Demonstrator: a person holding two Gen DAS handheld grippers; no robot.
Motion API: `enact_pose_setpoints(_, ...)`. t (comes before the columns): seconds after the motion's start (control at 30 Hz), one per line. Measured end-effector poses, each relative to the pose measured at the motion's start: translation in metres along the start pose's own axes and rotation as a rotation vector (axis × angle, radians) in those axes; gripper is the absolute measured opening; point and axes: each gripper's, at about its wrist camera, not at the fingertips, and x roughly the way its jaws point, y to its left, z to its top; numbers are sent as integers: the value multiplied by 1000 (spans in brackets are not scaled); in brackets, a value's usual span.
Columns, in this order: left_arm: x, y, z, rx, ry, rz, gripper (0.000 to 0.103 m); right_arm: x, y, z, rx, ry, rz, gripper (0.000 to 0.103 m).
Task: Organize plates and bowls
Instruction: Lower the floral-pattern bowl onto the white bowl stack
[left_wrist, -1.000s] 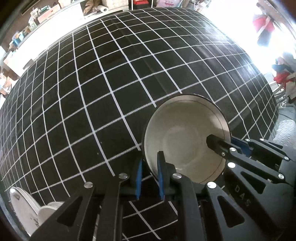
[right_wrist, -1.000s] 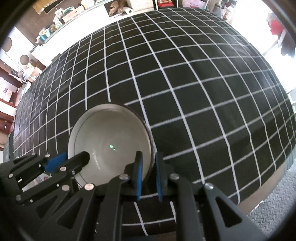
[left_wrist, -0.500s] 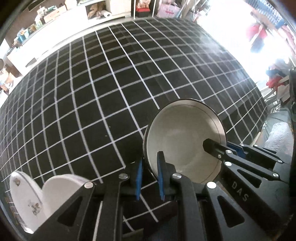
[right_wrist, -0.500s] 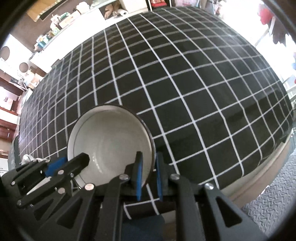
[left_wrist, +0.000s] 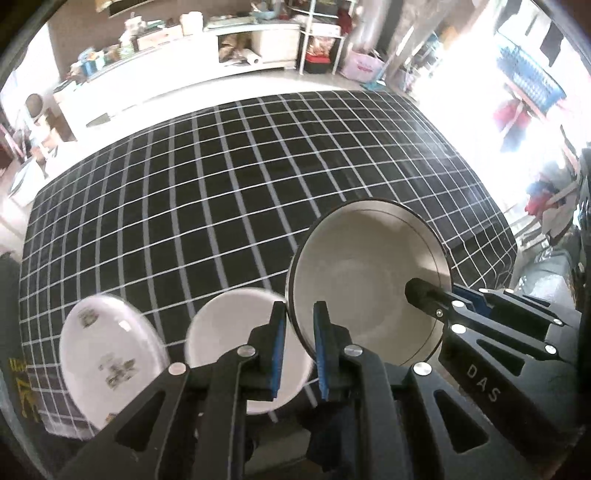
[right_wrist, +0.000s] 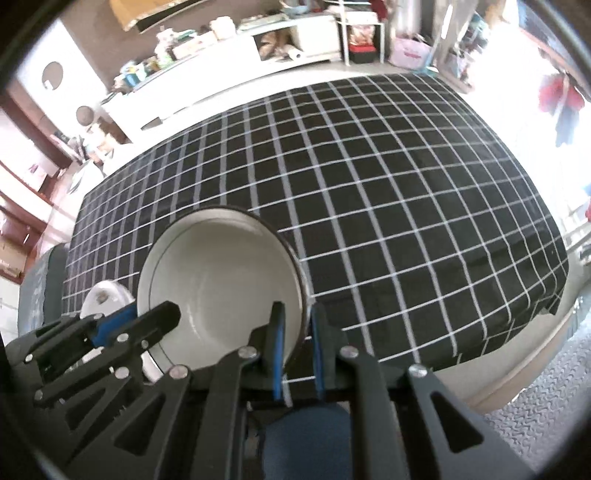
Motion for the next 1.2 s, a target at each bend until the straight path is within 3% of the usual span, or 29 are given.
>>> enact_pose_setpoints(0.17, -11, 29, -18, -43, -6, 25, 13, 4, 35, -11, -56, 2, 14, 17)
enact_pose_setpoints(0.43, 9, 54, -40, -89, 39, 66, 13, 31, 65, -20, -129, 40, -8, 17)
enact_pose_setpoints(0.7, 39, 66, -43, -125, 86, 60, 13, 66, 69, -27, -143, 105, -18, 17)
enact_pose_setpoints(1.2, 47, 68, -46, -136, 92, 52, 14, 69, 73, -29, -145, 124, -19, 17)
